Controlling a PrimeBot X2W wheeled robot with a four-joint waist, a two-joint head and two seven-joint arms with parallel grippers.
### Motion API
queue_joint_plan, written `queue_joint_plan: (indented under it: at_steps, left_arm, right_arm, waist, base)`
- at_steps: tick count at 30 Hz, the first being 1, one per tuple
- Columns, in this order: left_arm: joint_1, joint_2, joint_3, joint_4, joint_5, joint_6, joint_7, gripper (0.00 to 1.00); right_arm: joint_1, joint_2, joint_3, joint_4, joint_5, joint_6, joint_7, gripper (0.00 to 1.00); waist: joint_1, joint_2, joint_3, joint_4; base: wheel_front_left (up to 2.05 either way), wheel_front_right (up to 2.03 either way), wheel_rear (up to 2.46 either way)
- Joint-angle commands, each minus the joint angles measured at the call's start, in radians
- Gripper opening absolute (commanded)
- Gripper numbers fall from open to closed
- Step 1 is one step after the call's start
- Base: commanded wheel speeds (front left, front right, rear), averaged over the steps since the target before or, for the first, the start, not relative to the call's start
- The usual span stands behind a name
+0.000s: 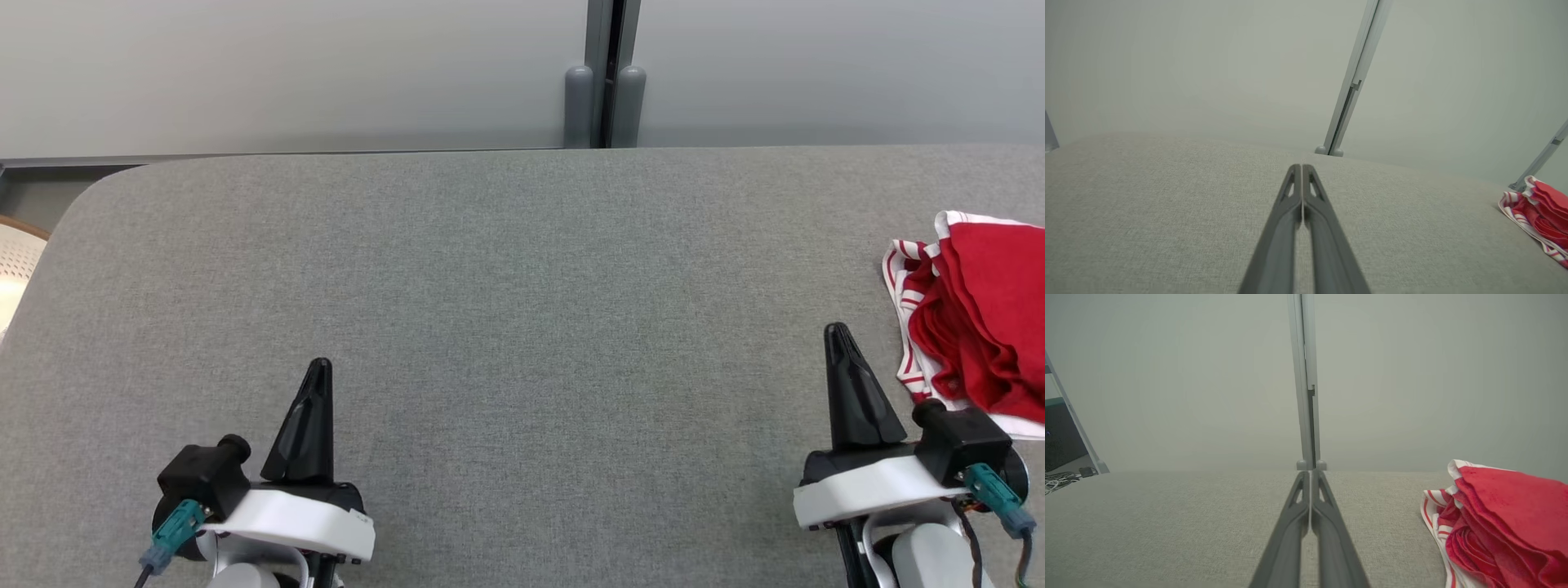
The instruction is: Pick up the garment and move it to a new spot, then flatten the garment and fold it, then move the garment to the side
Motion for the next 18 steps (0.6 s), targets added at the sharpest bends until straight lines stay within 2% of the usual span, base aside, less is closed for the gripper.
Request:
queue_joint_plan:
  at_steps: [1, 18]
  left_arm:
    - [-0.012, 0.003, 0.005, -0.016, -0.041, -0.002, 0.006, 0.00]
    - [-0.014, 0.016, 0.042, -0.007, -0.328, -0.015, 0.077, 0.00]
  right_arm:
    - [-0.012, -0.001, -0.005, -0.015, 0.047, 0.000, 0.010, 0.00]
    - [0.004, -0.004, -0.039, -0.020, 0.376, 0.000, 0.090, 0.00]
  waist:
    - [0.0000, -0.0001, -0.002, -0.001]
    - [0.0000, -0.0001, -0.016, -0.011]
  base:
    - [0.00, 0.00, 0.00]
    - [0.00, 0.00, 0.00]
